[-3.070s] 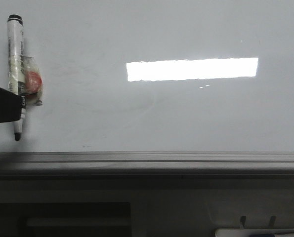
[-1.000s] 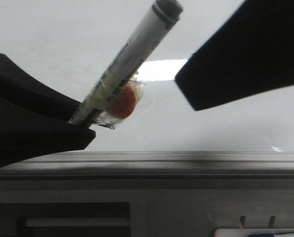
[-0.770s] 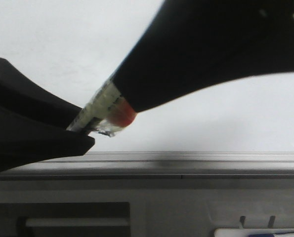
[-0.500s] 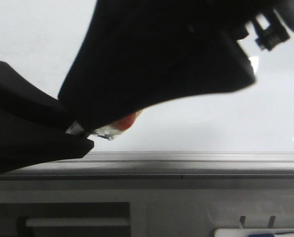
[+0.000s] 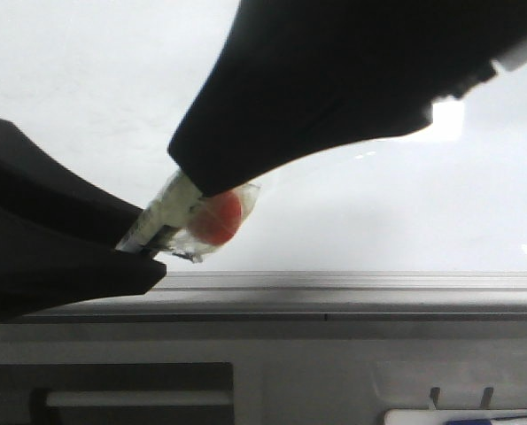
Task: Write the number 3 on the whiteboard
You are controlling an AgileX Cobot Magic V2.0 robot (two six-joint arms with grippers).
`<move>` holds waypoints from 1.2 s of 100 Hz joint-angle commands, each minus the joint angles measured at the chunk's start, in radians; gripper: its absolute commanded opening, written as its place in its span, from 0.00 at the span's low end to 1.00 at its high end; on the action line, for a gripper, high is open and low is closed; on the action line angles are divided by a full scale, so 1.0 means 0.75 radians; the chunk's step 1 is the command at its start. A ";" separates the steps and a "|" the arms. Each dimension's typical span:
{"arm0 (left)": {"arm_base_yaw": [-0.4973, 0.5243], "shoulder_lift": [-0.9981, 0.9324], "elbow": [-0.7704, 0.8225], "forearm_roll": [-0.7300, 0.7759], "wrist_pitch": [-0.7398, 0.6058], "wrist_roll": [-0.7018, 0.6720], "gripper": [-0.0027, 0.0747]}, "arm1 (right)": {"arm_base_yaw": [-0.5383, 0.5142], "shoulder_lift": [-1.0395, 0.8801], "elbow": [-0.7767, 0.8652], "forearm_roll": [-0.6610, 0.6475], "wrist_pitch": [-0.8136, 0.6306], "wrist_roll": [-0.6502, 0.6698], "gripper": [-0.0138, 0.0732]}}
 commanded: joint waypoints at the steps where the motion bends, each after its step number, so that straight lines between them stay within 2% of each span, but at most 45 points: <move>1: -0.007 -0.009 -0.043 -0.017 -0.104 -0.002 0.01 | 0.007 -0.019 -0.047 0.050 -0.067 -0.008 0.09; 11: -0.007 -0.009 -0.043 -0.017 -0.104 -0.002 0.03 | 0.007 -0.019 -0.047 0.050 -0.067 -0.008 0.09; 18: -0.007 -0.012 -0.043 -0.017 -0.104 -0.002 0.12 | 0.007 -0.019 -0.047 0.050 -0.067 -0.008 0.09; 23: -0.007 -0.012 -0.043 -0.020 -0.104 -0.002 0.22 | 0.007 -0.019 -0.047 0.050 -0.067 -0.008 0.09; 37: -0.007 -0.012 -0.043 -0.085 -0.104 -0.002 0.56 | 0.007 -0.021 -0.047 0.050 -0.093 -0.008 0.09; 45: -0.007 -0.045 -0.043 -0.161 -0.104 -0.002 0.66 | 0.003 -0.021 -0.047 0.050 -0.113 -0.008 0.09; 58: -0.007 -0.150 -0.043 -0.247 -0.094 -0.002 0.67 | -0.047 -0.021 -0.106 0.050 -0.098 -0.008 0.09; 78: -0.004 -0.381 -0.043 -0.265 -0.052 -0.002 0.67 | -0.227 -0.021 -0.267 0.049 0.066 -0.008 0.09; 88: 0.024 -0.480 -0.043 -0.325 -0.007 -0.002 0.67 | -0.282 -0.021 -0.311 0.044 0.082 -0.008 0.09; 107: 0.108 -0.543 -0.040 -0.421 0.056 -0.002 0.50 | -0.294 -0.007 -0.339 -0.021 0.031 -0.008 0.09; 120: 0.143 -0.543 -0.040 -0.421 0.056 -0.002 0.47 | -0.294 0.032 -0.341 -0.021 -0.008 -0.008 0.09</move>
